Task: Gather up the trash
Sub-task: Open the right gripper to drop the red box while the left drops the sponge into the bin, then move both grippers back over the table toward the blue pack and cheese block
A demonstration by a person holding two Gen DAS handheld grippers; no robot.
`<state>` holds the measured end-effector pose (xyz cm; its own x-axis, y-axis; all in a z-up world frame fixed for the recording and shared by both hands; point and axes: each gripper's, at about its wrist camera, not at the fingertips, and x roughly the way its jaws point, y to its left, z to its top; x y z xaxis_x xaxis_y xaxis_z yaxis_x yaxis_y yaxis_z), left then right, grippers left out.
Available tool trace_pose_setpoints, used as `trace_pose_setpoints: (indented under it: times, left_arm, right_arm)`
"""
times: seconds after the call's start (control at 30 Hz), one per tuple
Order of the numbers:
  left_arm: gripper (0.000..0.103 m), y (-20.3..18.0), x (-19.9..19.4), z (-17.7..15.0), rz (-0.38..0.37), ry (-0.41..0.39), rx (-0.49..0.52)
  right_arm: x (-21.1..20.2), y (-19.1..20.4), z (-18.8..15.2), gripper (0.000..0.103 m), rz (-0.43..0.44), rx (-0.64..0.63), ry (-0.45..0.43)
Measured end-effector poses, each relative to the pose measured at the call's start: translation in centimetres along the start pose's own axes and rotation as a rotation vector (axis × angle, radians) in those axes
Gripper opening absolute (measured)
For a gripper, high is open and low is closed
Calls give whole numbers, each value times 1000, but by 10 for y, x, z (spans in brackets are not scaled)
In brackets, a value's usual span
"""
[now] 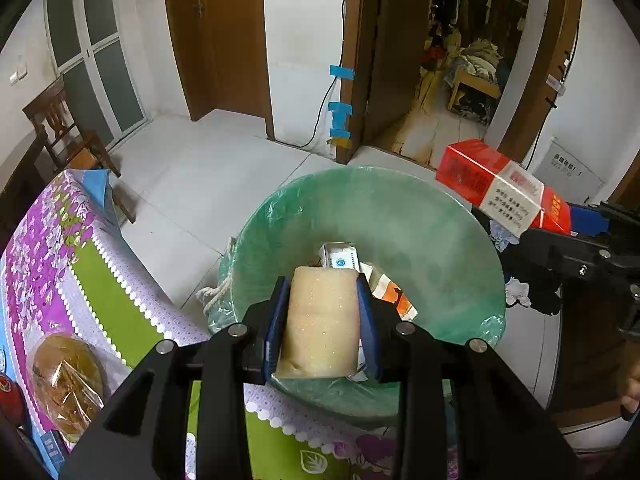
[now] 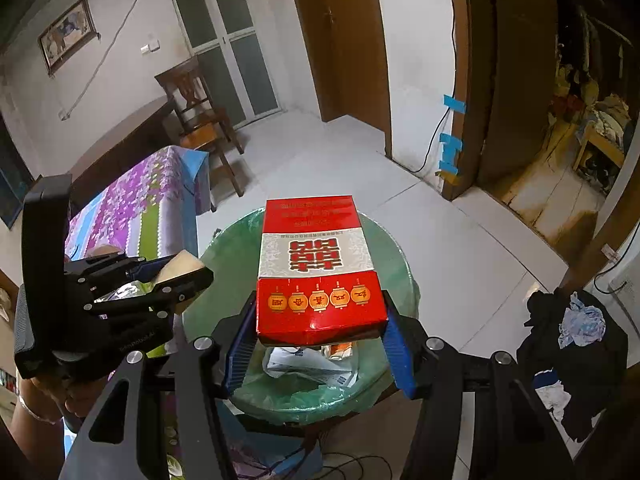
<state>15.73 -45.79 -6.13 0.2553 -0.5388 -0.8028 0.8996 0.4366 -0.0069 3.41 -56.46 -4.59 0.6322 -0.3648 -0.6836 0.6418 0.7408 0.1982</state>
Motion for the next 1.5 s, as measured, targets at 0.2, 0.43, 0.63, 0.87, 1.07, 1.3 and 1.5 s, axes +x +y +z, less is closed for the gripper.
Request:
trace_pose_setpoints:
  times: [0.2, 0.43, 0.63, 0.87, 1.07, 1.3, 1.5]
  left_arm:
    - [31, 0, 1, 1, 8, -4, -5]
    - [77, 2, -4, 0, 42, -40, -25]
    - [77, 6, -8, -3, 48, -43, -39]
    - [77, 4, -10, -8, 60, -44, -35]
    - [77, 1, -16, -10, 70, -57, -25]
    - [77, 5, -35, -34, 143, -118, -68]
    - [77, 15, -50, -70, 257, -151, -112]
  right_arm:
    - [11, 4, 4, 58, 10, -2, 9]
    - [22, 0, 4, 74, -11, -21, 8]
    - [19, -12, -1, 73, -14, -2, -2]
    - [13, -11, -7, 72, -17, -13, -10]
    - [11, -8, -11, 72, -13, -14, -8]
    - [4, -5, -30, 73, -18, 11, -76]
    - [-7, 16, -55, 74, -89, -20, -217]
